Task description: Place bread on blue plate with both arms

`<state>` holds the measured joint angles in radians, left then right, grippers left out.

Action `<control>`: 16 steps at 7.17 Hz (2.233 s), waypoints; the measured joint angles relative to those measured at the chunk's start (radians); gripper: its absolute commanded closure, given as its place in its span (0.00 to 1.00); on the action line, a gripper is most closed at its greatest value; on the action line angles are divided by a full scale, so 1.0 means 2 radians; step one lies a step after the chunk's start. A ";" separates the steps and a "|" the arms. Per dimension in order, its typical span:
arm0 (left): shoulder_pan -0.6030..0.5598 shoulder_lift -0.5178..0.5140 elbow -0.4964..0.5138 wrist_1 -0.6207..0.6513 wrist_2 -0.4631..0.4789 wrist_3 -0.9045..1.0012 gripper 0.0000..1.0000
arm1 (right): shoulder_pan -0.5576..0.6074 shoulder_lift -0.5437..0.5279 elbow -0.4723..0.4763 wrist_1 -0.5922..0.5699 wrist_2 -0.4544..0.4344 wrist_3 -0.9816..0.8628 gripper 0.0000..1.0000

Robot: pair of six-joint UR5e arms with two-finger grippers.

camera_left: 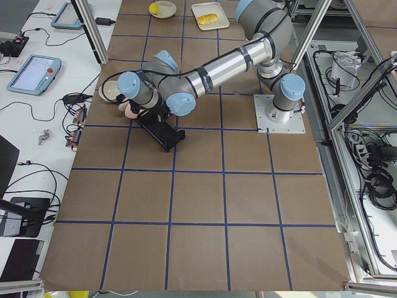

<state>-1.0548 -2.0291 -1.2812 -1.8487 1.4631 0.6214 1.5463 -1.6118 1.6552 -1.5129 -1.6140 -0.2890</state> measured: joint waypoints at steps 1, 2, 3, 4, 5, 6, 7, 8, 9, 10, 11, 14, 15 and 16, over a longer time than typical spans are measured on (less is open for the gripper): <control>-0.025 0.034 -0.032 0.003 -0.006 -0.024 0.98 | -0.002 0.001 0.000 -0.001 0.000 -0.001 0.00; -0.055 0.064 -0.059 0.005 -0.020 -0.052 0.98 | -0.007 0.002 0.000 -0.001 -0.001 -0.004 0.00; -0.083 0.085 -0.076 0.007 -0.043 -0.085 0.98 | -0.017 0.002 -0.001 0.000 0.000 -0.008 0.00; -0.109 0.095 -0.083 0.010 -0.066 -0.116 0.98 | -0.027 0.002 -0.001 0.003 0.000 -0.012 0.00; -0.137 0.100 -0.086 0.018 -0.089 -0.138 0.98 | -0.033 0.002 -0.001 0.005 0.001 -0.012 0.00; -0.166 0.099 -0.088 0.036 -0.110 -0.166 0.98 | -0.037 0.002 -0.001 0.006 0.001 -0.010 0.00; -0.193 0.094 -0.089 0.061 -0.124 -0.202 0.98 | -0.038 0.002 -0.001 0.006 0.002 -0.009 0.00; -0.219 0.085 -0.091 0.094 -0.131 -0.235 0.98 | -0.038 0.002 -0.001 0.006 0.003 -0.009 0.00; -0.242 0.071 -0.092 0.131 -0.135 -0.269 0.98 | -0.038 0.002 -0.001 0.006 0.004 -0.009 0.00; -0.262 0.052 -0.090 0.170 -0.146 -0.304 0.98 | -0.038 0.002 -0.001 0.006 0.004 -0.009 0.00; -0.279 0.034 -0.086 0.202 -0.158 -0.335 0.98 | -0.038 0.002 -0.001 0.006 0.004 -0.009 0.00; -0.329 -0.004 -0.086 0.294 -0.167 -0.385 0.98 | -0.038 0.002 -0.001 0.005 0.004 -0.009 0.00; -0.343 -0.013 -0.090 0.321 -0.166 -0.394 0.98 | -0.038 0.002 -0.001 0.005 0.005 -0.009 0.00; -0.356 -0.024 -0.094 0.346 -0.163 -0.401 0.98 | -0.038 0.002 -0.001 0.005 0.005 -0.009 0.00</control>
<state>-1.7675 -2.0762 -1.4697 -1.1560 1.1374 -0.1805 1.4696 -1.6076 1.6539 -1.5026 -1.6046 -0.3068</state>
